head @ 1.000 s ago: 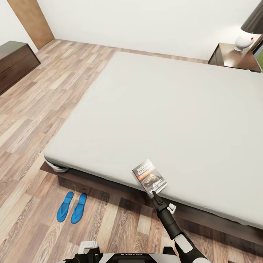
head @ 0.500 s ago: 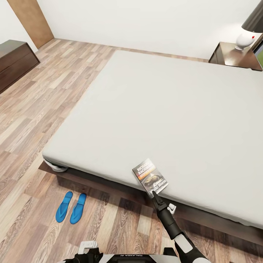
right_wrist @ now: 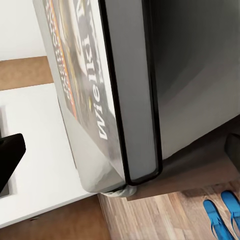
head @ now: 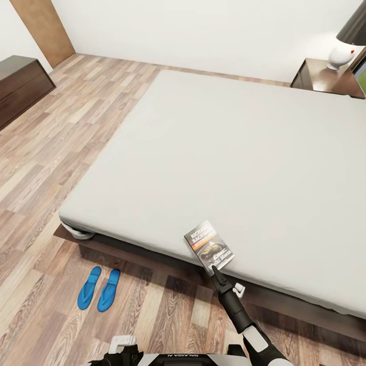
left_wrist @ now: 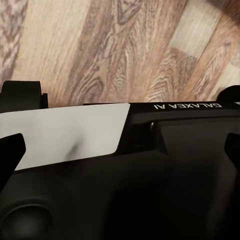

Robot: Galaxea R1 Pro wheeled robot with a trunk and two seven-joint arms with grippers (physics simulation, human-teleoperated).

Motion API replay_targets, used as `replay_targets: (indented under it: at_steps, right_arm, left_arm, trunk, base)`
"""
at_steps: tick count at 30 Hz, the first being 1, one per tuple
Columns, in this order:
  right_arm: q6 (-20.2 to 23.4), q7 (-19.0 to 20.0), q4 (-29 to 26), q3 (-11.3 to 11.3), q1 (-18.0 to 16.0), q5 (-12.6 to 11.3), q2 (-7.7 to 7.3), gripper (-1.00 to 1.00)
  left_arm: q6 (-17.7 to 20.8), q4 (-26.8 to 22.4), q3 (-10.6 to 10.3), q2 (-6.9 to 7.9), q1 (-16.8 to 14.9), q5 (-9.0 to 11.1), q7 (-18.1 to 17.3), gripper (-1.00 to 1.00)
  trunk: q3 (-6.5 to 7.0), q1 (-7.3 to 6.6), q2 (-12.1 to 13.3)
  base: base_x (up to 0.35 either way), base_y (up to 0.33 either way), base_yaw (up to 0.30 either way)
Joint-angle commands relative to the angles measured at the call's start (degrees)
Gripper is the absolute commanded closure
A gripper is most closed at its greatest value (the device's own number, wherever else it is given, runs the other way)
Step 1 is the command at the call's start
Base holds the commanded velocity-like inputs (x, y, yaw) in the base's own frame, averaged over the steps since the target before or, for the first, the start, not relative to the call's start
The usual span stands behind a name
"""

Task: In the bedroom, move the book from the bed onto either nightstand, and place the two sandals side by side next to the bed.

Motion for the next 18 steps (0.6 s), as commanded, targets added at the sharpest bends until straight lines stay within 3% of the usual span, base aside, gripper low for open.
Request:
replay_targets:
  at_steps: [1,18]
  right_arm:
    - [0.6,0.1,0.0,0.0,0.0,-0.5,0.01,-1.0]
    - [0.6,0.1,0.0,0.0,0.0,-0.5,0.01,-1.0]
  left_arm:
    - [-0.3,0.1,0.5,0.02,0.0,-0.6,-0.1,-1.0]
    - [-0.3,0.0,0.5,0.02,0.0,-0.6,-0.1,-1.0]
  trunk:
    - [-0.02,0.0,0.0]
    - [-0.02,0.0,0.0]
  base:
    - [0.016,0.0,0.0]
    - [0.04,0.032,0.0]
